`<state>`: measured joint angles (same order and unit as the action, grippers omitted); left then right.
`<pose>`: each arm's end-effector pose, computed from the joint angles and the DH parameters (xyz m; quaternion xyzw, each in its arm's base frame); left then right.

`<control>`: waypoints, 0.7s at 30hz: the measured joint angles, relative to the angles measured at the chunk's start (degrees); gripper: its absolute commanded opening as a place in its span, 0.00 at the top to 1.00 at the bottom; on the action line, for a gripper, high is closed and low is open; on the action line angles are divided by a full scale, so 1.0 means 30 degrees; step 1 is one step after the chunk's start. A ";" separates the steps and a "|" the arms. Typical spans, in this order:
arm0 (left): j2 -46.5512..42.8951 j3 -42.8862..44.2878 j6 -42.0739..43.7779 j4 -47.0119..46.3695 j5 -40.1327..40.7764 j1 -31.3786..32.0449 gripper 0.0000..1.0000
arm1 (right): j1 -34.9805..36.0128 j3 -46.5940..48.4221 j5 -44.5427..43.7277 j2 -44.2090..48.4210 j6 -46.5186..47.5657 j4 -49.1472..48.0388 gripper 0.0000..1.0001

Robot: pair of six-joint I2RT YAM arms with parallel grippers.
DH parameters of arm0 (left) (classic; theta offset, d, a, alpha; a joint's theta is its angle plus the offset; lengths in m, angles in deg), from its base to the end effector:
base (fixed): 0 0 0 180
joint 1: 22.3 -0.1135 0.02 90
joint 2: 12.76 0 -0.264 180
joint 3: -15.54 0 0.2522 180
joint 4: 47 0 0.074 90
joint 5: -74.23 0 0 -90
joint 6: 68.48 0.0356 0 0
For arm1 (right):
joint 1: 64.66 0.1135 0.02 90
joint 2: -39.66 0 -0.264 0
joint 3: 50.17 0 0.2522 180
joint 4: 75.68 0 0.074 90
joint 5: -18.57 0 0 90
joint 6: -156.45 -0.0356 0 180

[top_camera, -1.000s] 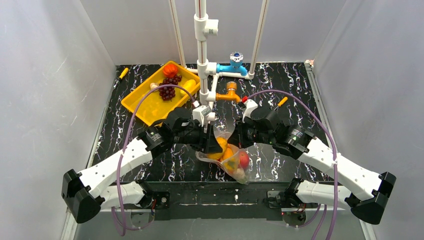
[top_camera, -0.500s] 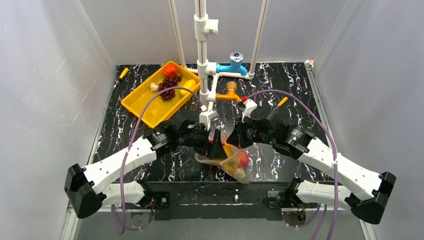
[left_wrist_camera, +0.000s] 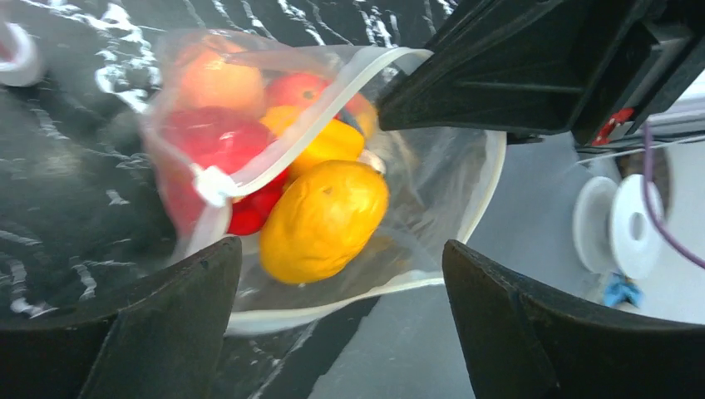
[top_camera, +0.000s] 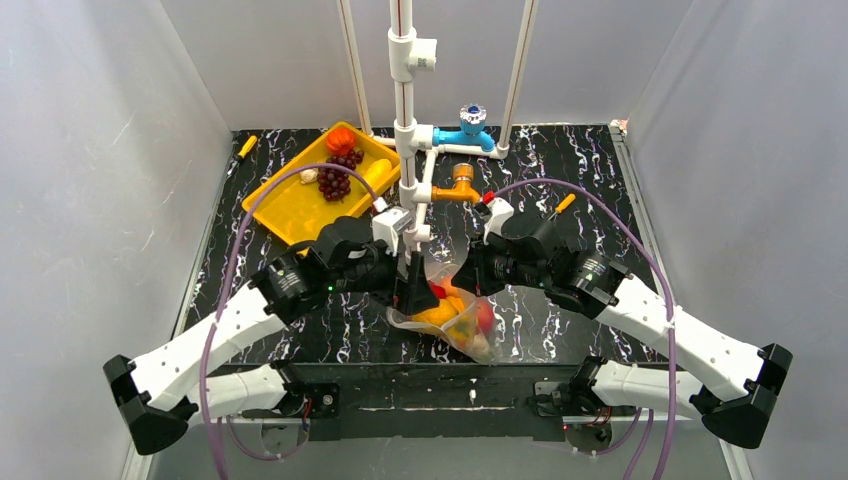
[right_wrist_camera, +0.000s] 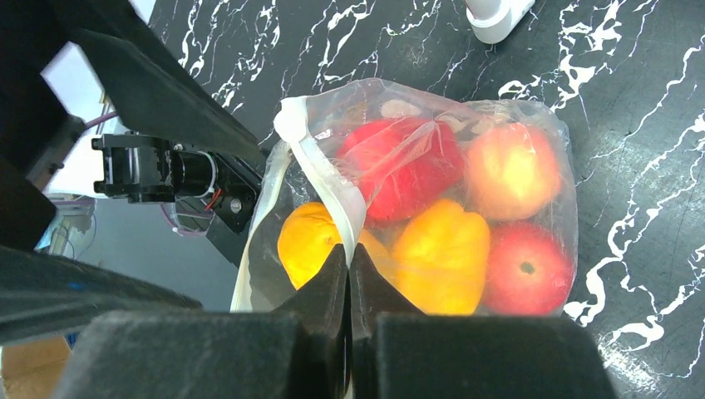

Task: Place the food in the zip-top bag and seal the zipper

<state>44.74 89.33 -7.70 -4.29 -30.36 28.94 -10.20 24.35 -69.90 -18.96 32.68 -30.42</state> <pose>0.1291 -0.1751 0.3586 0.2267 0.8148 -0.4199 0.3292 0.1275 0.1801 0.3542 -0.1616 0.8479 0.3597 0.3544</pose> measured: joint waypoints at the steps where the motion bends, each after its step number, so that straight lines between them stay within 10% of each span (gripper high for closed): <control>1: -0.0194 0.0252 0.0133 0.0437 0.0387 0.0000 0.34 | 0.0000 -0.0003 0.0003 0.0003 -0.0014 0.0000 0.99; 5: -0.0936 0.1237 0.0408 0.2375 0.2781 0.0000 0.46 | 0.0000 -0.0004 0.0057 0.0011 -0.0033 -0.0002 0.99; 12: -0.1117 0.0769 0.0555 0.3832 0.4802 -0.0007 0.29 | 0.0000 -0.0004 0.0087 0.0011 -0.0040 0.0000 0.99; 21: 0.2131 0.0548 0.1771 0.3509 0.5189 -0.0007 0.35 | 0.0000 -0.0004 0.0358 0.0011 -0.0052 0.0000 0.99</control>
<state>51.14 90.98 -2.39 6.24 -14.79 28.92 -10.20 24.34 -68.82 -18.93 32.52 -30.42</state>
